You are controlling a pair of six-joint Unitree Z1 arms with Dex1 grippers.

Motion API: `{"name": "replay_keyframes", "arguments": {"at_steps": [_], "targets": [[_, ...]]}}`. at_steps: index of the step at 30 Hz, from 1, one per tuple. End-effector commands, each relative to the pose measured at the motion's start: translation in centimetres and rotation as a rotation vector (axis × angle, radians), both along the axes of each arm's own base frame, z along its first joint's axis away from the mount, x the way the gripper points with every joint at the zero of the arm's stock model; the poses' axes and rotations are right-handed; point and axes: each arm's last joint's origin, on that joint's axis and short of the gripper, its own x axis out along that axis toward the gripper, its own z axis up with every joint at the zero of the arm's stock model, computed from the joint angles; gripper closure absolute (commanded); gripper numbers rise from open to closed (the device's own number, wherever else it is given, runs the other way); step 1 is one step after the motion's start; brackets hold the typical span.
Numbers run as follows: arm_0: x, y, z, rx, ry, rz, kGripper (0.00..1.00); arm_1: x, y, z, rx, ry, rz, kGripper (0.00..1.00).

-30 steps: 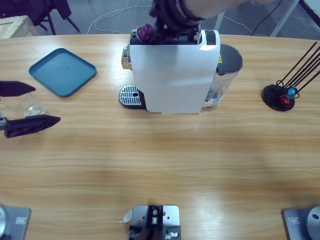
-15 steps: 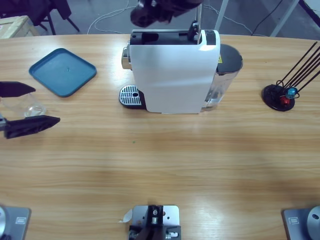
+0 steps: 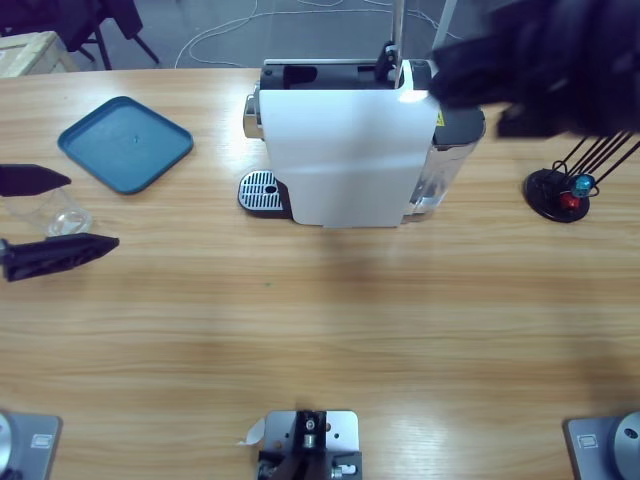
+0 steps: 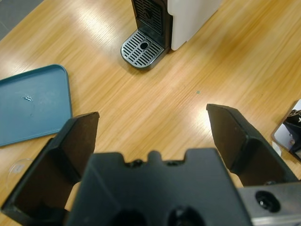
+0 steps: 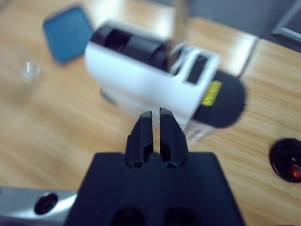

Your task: Pour coffee

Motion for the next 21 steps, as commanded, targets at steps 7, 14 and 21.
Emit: {"name": "replay_keyframes", "arguments": {"at_steps": [7,14,21], "targets": [[-0.5,0.6,0.2,-0.032,0.02,0.018,0.0,9.5,3.5,1.4,0.457,-0.02,-0.317,1.0],[-0.2,0.3,-0.3,-0.009,0.04,0.018,0.0,7.6,6.8,0.4,0.485,0.049,-0.169,1.0],[-0.4,0.4,-0.4,-0.01,0.039,0.017,0.0,9.1,10.1,-3.7,0.468,0.129,-0.077,1.0]]}}
